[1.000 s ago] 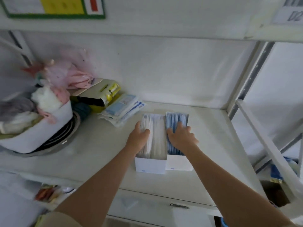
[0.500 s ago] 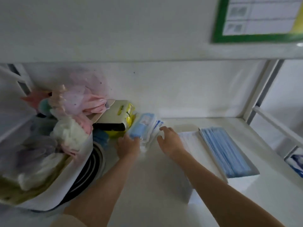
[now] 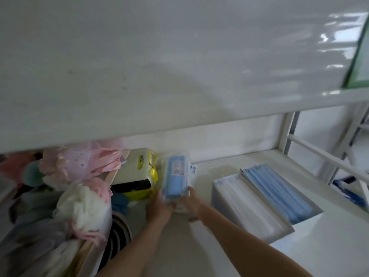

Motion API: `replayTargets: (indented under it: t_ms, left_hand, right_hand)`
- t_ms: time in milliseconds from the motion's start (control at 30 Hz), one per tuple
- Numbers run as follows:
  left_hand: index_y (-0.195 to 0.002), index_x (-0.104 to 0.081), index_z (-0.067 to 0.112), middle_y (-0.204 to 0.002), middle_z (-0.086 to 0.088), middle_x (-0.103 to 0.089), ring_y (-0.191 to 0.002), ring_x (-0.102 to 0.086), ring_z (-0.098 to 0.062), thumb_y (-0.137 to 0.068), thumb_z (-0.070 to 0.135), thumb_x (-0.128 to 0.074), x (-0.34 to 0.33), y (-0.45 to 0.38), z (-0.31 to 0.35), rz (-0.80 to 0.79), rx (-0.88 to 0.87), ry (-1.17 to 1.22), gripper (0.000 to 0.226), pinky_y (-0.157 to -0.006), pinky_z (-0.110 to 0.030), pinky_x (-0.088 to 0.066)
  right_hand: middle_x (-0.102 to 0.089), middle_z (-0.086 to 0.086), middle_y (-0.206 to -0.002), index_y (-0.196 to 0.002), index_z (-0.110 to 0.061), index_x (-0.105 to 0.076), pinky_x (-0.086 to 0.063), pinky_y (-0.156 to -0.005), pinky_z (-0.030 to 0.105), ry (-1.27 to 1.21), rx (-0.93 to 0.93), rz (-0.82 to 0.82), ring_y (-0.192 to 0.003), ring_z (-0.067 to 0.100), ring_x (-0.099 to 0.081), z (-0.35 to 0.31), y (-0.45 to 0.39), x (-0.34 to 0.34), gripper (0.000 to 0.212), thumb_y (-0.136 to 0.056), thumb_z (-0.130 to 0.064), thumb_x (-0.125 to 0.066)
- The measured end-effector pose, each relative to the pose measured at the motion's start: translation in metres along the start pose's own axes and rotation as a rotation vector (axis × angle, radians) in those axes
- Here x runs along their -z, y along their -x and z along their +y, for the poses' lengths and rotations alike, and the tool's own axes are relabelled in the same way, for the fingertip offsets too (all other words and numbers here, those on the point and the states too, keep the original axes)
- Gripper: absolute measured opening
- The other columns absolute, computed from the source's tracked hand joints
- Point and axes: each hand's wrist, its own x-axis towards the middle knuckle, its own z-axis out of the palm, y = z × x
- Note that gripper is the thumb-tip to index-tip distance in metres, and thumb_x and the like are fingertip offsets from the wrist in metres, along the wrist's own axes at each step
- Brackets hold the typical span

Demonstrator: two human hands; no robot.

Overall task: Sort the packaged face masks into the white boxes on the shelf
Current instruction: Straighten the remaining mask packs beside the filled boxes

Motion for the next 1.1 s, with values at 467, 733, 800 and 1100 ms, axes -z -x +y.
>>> replayTargets:
  t_ms: [467,733,800,1100]
  left_hand:
    - [-0.121,-0.048,0.022,-0.12,-0.008,-0.062,-0.105,-0.061,-0.029,-0.081,0.041,-0.062,0.004,0.034,0.015,-0.154,0.042,0.03,0.047,-0.087,-0.034,-0.049]
    - [-0.124,-0.053,0.005,-0.121,-0.017,-0.062,-0.109,-0.061,-0.034,-0.068,0.06,-0.054,0.006,0.001,0.035,-0.258,0.127,0.092,0.078,-0.096,-0.044,-0.049]
    - [-0.128,-0.048,0.01,-0.126,-0.012,-0.06,-0.112,-0.059,-0.033,-0.065,0.067,-0.051,0.003,-0.002,0.033,-0.283,0.151,0.055,0.085,-0.1,-0.044,-0.046]
    - [-0.125,-0.044,0.012,-0.12,-0.011,-0.061,-0.106,-0.06,-0.032,-0.072,0.066,-0.052,-0.005,0.029,0.028,-0.13,0.189,-0.172,0.076,-0.088,-0.036,-0.049]
  right_hand:
    - [-0.054,0.008,-0.106,-0.108,-0.018,-0.045,-0.051,-0.08,0.036,0.024,-0.055,0.131,-0.092,0.021,-0.054,0.024,0.044,0.041,0.015,-0.093,-0.014,-0.047]
    - [-0.058,0.011,-0.1,-0.123,-0.003,-0.055,-0.048,-0.072,0.026,0.067,-0.108,0.13,-0.094,0.023,-0.056,0.019,0.029,0.035,0.034,-0.09,-0.009,-0.054]
    - [-0.059,0.015,-0.107,-0.132,0.002,-0.045,-0.046,-0.095,0.036,-0.081,-0.144,0.113,-0.11,0.031,-0.054,0.012,0.024,0.03,0.037,-0.096,-0.006,-0.046]
    - [-0.063,0.011,-0.113,-0.12,-0.005,-0.055,-0.052,-0.086,0.033,0.206,-0.2,0.148,-0.101,0.024,-0.062,0.007,0.026,0.021,0.041,-0.086,-0.028,-0.059]
